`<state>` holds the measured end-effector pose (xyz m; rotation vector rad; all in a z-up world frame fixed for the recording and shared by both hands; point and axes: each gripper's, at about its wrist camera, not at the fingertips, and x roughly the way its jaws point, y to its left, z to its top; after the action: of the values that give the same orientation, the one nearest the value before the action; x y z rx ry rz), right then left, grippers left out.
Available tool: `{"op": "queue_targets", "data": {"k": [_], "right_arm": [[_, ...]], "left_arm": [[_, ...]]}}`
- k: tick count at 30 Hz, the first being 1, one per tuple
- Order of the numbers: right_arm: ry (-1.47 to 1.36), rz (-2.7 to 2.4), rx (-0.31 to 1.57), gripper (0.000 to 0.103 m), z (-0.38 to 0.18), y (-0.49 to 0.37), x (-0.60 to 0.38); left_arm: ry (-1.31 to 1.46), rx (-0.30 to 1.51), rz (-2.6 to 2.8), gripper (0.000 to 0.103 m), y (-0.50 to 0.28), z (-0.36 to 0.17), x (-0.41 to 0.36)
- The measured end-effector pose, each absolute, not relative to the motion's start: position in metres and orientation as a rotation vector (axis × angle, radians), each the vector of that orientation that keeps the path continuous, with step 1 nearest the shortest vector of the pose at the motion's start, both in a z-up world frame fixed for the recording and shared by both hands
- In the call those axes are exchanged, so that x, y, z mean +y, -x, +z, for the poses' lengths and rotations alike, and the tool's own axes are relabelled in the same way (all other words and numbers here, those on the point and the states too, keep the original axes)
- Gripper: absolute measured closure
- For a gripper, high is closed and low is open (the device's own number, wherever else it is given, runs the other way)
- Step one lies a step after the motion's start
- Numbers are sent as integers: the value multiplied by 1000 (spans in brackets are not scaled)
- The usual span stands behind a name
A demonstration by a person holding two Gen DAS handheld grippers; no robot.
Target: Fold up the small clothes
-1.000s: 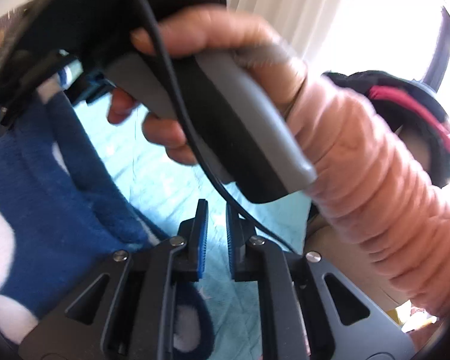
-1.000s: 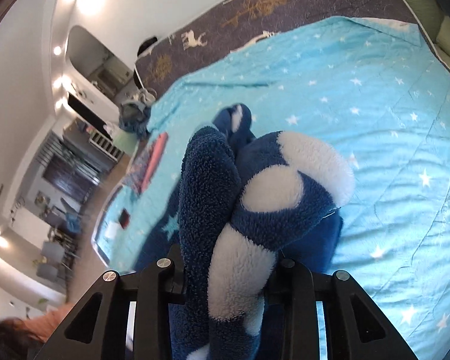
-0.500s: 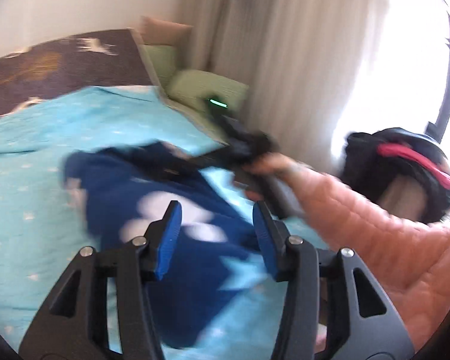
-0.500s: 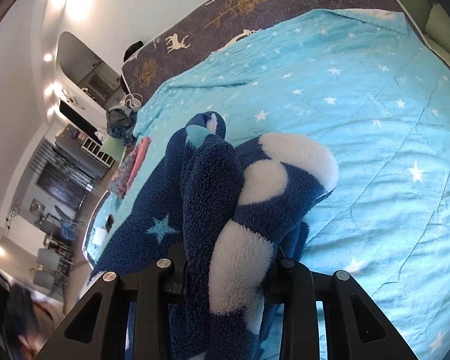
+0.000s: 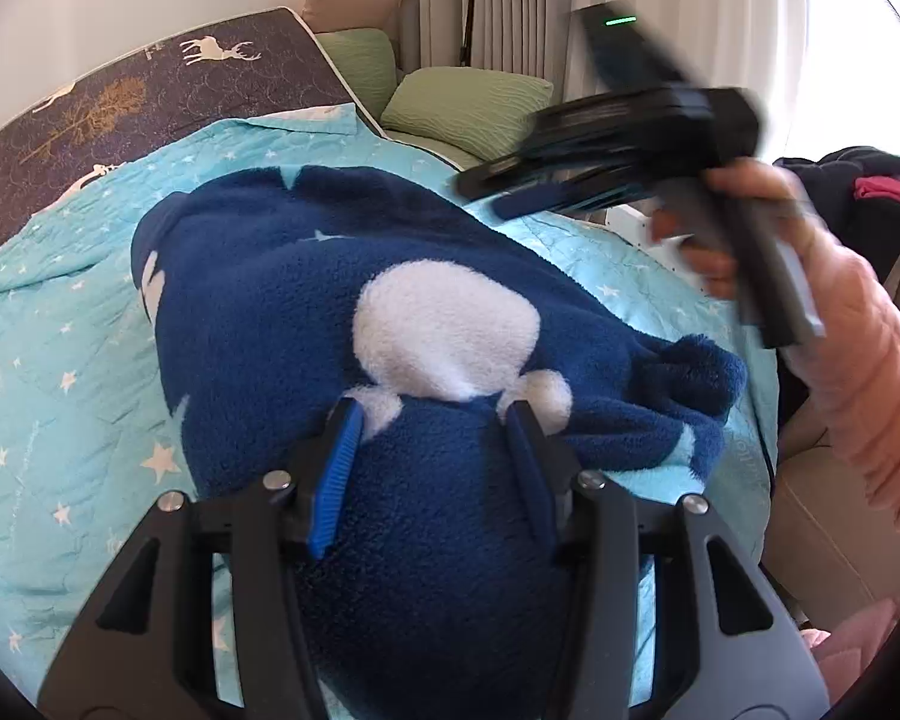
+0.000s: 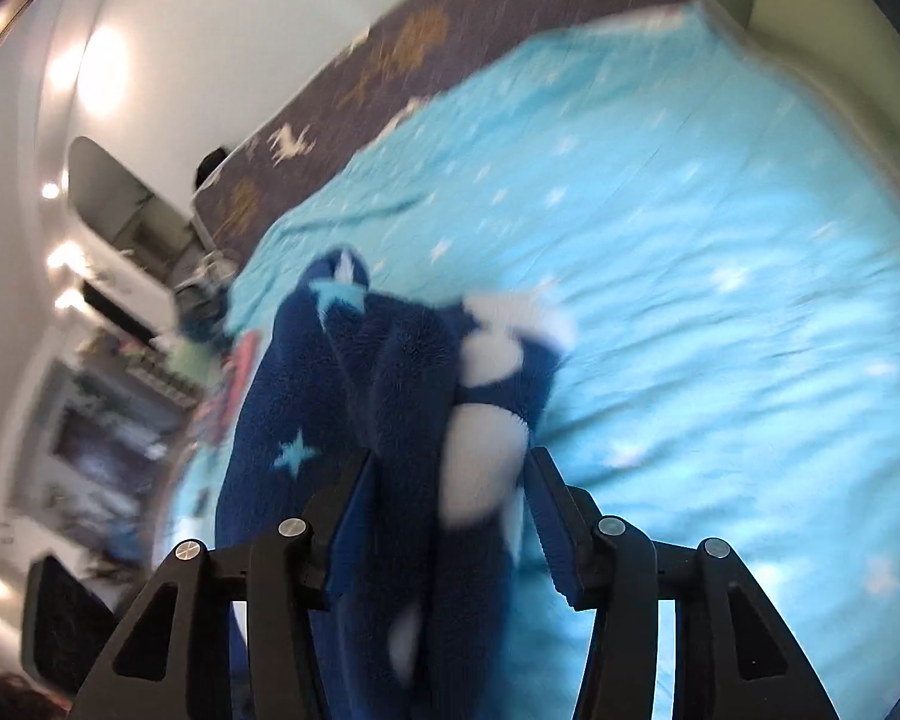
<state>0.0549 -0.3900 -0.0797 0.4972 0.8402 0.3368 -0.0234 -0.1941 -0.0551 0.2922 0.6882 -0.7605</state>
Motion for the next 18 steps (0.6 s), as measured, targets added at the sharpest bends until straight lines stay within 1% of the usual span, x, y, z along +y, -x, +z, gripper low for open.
{"op": "queue_targets", "data": {"k": [3, 6, 9, 11, 12, 13, 15, 18], "right_arm": [[-473, 345, 744, 52, -53, -3, -392], [-472, 504, 693, 52, -40, 53, -369], [-460, 598, 710, 54, -52, 82, -341], [-385, 462, 802, 56, -80, 88, -324], [-345, 378, 852, 74, -97, 86, -319], [-346, 323, 885, 79, -116, 84, -319], [-489, 319, 854, 79, -135, 87, -330], [-463, 293, 855, 81, -126, 88, -329]], "left_arm": [[-291, 675, -763, 53, 27, -52, -188], [-304, 657, -757, 53, 35, -56, -191], [-293, 652, -758, 53, 32, -55, -188], [-293, 649, -773, 52, 33, -57, -187], [-299, 649, -790, 52, 38, -58, -188], [-312, 639, -796, 52, 40, -60, -189], [-354, 605, -768, 52, 47, -62, -193], [-340, 618, -764, 52, 46, -59, -191]]}}
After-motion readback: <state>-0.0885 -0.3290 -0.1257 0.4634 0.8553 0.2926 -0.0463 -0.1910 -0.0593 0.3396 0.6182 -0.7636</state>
